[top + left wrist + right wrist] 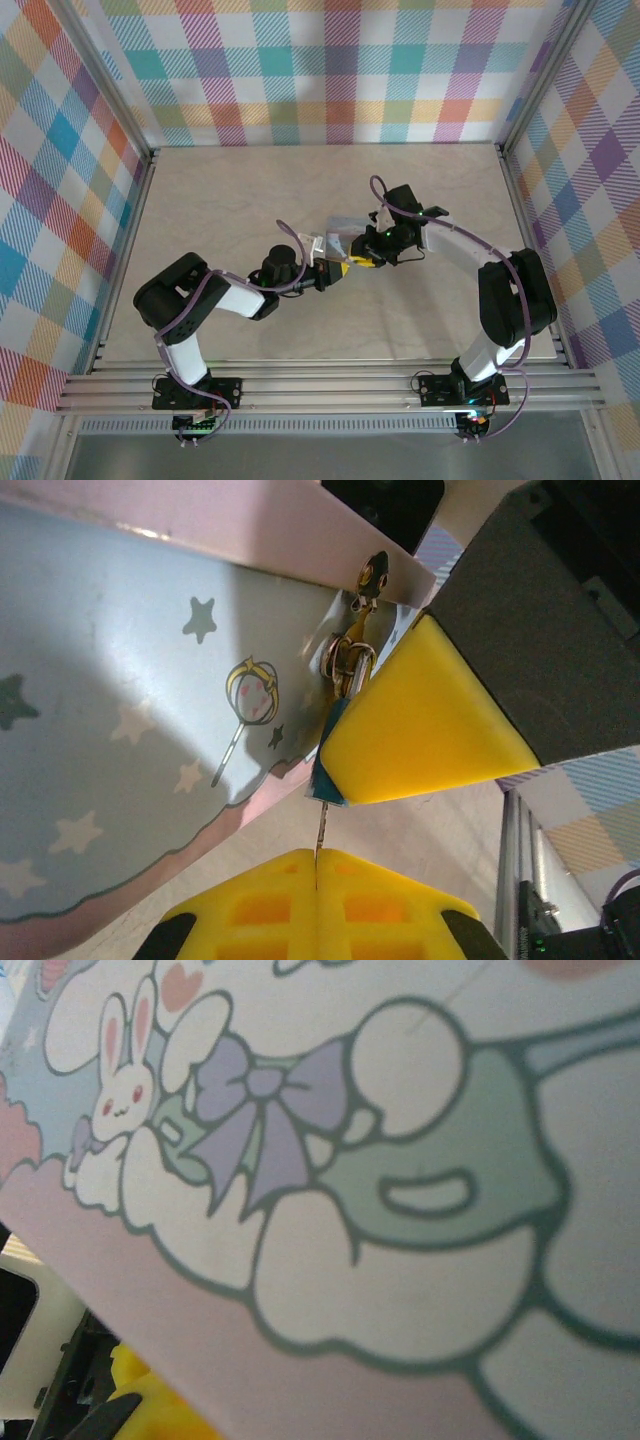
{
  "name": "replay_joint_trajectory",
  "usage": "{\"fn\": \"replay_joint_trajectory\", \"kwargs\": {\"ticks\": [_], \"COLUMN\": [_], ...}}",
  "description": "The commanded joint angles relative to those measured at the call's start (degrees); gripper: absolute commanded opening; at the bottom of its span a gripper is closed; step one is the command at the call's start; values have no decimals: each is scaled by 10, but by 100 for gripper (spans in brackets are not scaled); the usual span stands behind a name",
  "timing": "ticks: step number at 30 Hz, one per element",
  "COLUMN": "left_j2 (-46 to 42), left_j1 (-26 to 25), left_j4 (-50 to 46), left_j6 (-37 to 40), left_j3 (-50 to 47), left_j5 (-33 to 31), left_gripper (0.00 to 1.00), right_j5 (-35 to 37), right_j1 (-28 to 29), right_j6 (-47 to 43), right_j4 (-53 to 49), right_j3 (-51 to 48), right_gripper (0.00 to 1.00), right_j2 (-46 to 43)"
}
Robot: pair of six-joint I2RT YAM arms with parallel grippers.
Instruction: Unlock the padlock with the key
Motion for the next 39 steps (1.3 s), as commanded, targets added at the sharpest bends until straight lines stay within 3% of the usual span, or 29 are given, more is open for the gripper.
{"fn": "replay_joint_trajectory", "kwargs": {"ticks": [1,5,9,12,15,20,23,33,39], "left_j2": [-27,-66,-84,-91,-84,-44,-25,27,-13], "left_j1": [-43,-110,-136,-139,-109,-38,-15,-20,-19], "left_j4": [132,15,29,16,20,103,150,175,34], "left_j6": [71,222,275,294,242,94,37,1,91], "left_j3": [57,53,33,35,42,48,57,78,44], "left_j5": [-16,-131,-204,-219,-177,-48,-3,4,-45], "left_gripper": [0,0,0,0,0,0,0,0,0], "right_j5": [-35,-39,-29,-33,-19,45,74,35,59], "right_j1": [19,19,20,19,20,26,34,33,15], "right_j6": [-6,8,9,12,5,-27,-42,-3,31], "right_j4": [-35,-42,-64,-63,-72,-100,-120,-52,11], "right_j3": [2,9,18,18,20,18,24,9,-13], "right_gripper": [0,0,0,0,0,0,0,0,0], "right_j2": [18,20,22,26,26,22,31,21,2]}}
